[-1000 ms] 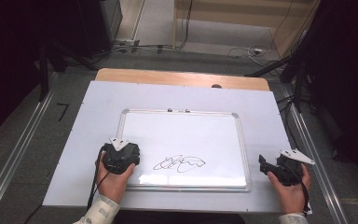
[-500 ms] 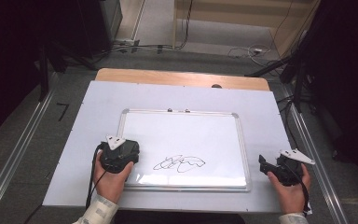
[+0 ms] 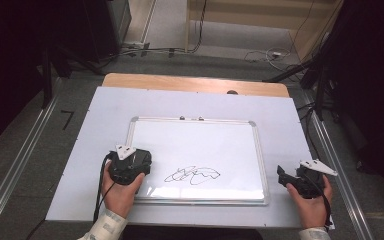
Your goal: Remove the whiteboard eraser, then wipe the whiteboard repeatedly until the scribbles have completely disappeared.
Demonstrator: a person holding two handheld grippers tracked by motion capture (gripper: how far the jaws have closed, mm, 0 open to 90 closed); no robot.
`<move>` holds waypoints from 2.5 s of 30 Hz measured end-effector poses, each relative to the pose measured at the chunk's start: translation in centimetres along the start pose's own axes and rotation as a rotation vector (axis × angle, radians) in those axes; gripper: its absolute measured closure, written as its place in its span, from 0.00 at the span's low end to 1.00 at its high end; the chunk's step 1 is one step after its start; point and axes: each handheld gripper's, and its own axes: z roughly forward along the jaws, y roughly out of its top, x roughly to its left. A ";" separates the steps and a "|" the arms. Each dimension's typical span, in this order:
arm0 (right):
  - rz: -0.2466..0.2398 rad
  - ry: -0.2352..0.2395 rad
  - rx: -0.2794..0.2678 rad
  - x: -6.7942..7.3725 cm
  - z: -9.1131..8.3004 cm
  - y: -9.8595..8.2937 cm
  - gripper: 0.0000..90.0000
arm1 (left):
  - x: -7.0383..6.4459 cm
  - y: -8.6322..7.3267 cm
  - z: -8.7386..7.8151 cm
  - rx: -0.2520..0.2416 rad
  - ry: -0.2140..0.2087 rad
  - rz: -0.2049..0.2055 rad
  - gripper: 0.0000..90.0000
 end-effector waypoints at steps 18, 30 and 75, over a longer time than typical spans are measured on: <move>-0.001 -0.001 -0.001 0.0 0.0 0.0 0.22 | -0.3 0.1 0.1 0.008 -0.021 0.014 0.45; 0.004 0.000 0.002 0.0 0.0 0.0 0.22 | -0.7 0.1 0.3 0.009 -0.030 0.020 0.45; -0.008 -0.004 -0.002 -0.1 -0.1 -0.1 0.22 | -3.7 0.8 2.1 0.020 -0.106 0.071 0.45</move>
